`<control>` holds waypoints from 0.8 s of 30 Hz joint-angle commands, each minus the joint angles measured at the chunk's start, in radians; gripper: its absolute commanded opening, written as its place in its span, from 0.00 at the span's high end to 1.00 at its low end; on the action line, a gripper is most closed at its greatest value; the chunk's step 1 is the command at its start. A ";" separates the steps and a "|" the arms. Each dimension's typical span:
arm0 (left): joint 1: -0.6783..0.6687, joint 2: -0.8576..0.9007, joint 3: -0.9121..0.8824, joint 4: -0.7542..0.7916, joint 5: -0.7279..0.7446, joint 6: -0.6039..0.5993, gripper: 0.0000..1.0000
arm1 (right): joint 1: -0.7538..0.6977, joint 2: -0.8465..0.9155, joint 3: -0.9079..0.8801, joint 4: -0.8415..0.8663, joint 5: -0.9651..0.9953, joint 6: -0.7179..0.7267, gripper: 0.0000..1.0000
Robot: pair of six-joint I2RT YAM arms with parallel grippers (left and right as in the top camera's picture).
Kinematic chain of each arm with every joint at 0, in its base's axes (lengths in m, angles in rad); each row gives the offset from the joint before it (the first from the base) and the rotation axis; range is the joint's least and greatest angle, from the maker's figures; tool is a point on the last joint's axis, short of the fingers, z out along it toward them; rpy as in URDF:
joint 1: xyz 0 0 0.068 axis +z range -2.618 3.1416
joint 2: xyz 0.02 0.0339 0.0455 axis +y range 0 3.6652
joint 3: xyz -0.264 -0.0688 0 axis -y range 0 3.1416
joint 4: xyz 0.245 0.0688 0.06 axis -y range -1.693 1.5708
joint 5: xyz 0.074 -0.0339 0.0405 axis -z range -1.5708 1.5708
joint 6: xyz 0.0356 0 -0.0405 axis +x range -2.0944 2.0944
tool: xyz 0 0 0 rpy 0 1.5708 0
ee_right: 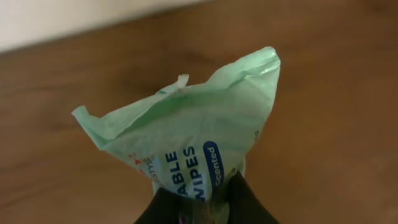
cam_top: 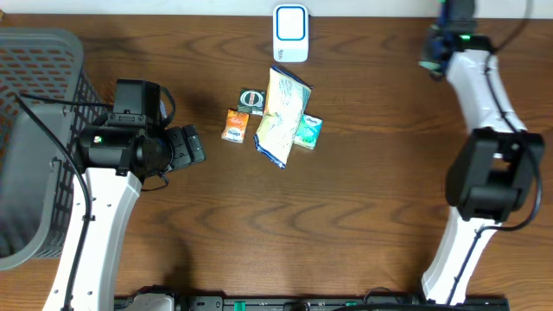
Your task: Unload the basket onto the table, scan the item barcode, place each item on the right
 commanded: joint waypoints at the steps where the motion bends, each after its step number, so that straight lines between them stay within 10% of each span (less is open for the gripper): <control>1: 0.005 0.000 0.001 -0.005 -0.003 -0.009 0.02 | -0.080 -0.017 0.008 -0.046 0.035 0.006 0.84; 6: 0.005 0.000 0.001 -0.005 -0.003 -0.009 0.02 | -0.189 -0.017 0.008 -0.082 0.026 0.007 0.49; 8: 0.005 0.000 0.001 -0.005 -0.003 -0.009 0.02 | -0.222 -0.017 0.008 -0.085 -0.026 0.007 0.05; 9: 0.005 0.000 0.001 -0.005 -0.003 -0.009 0.02 | -0.240 -0.017 0.008 -0.088 -0.100 0.007 0.01; 17: 0.005 0.000 0.001 -0.005 -0.003 -0.009 0.02 | -0.246 -0.017 -0.012 -0.130 -0.510 0.005 0.03; 24: 0.005 0.000 0.001 -0.005 -0.003 -0.009 0.02 | -0.237 -0.017 -0.066 -0.126 -0.499 -0.007 0.66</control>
